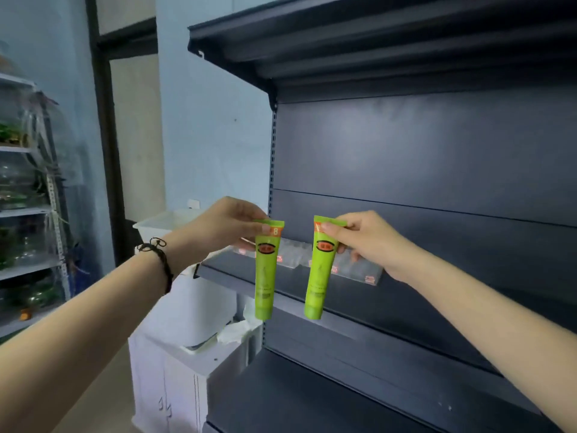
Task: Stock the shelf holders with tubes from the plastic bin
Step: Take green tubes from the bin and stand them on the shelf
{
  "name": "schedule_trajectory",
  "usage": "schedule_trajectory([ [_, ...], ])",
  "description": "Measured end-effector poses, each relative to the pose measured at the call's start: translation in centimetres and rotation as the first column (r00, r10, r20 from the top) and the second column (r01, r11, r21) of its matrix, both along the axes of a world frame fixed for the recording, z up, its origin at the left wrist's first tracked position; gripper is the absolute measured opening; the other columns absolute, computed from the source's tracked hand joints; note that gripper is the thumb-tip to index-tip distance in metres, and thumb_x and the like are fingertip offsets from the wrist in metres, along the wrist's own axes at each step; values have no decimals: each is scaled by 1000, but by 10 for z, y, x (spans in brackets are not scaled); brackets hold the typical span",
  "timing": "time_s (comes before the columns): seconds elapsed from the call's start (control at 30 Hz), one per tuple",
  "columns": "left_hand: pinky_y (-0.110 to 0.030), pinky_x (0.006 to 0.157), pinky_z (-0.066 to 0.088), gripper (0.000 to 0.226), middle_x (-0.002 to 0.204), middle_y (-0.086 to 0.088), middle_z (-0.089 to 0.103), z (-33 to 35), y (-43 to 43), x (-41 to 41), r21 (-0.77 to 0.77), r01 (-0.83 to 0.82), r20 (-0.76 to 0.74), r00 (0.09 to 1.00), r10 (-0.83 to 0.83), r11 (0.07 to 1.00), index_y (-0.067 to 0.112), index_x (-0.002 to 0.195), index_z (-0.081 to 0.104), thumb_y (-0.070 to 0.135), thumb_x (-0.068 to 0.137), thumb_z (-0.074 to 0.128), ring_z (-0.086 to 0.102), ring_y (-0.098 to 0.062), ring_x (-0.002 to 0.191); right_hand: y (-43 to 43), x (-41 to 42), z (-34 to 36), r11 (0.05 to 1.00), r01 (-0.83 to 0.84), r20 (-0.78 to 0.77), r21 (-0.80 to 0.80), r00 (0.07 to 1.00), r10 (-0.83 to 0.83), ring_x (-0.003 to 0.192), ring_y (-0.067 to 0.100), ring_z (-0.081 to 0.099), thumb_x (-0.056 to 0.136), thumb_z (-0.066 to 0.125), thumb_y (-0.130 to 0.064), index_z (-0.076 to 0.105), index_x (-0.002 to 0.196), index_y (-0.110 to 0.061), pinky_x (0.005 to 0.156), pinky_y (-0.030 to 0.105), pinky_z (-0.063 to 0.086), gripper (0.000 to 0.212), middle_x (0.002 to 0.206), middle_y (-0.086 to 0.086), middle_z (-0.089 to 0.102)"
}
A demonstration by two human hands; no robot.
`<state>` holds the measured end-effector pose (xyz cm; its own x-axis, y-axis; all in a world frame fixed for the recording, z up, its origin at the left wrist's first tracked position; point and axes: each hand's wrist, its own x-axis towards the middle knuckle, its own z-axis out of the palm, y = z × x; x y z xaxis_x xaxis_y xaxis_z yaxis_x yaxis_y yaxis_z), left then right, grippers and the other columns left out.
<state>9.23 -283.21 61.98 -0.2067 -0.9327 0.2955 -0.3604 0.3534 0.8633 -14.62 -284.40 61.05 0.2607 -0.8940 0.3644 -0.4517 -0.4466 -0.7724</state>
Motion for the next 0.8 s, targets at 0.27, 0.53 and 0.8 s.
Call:
schedule_trajectory([
  [0.27,-28,67,58,10,66,-3,69,21,-96,-107,-22,100,-125,987,-102,995,6,85,60,-1,91,55,68,-11,55,-78,-104,23,964,265,73,-20,962,-263,58,11,49,88,68,-23,70,95,-1,43,13,40,23,72,7,61],
  [0.53,-27,62,58,19,87,-16,59,4,-195,-194,14,84,-189,979,-80,996,10,78,55,-3,92,53,62,-21,64,-182,-160,16,875,482,221,-49,859,-461,63,23,57,73,82,-16,60,64,-23,65,39,55,25,66,3,61],
  [0.8,-46,86,55,21,90,-17,62,-19,-257,-229,0,19,-150,988,-19,1000,14,74,59,2,92,55,63,-31,78,-246,-163,-2,873,478,232,-92,863,-448,56,20,57,81,73,-11,59,61,-26,76,48,57,28,75,6,66],
])
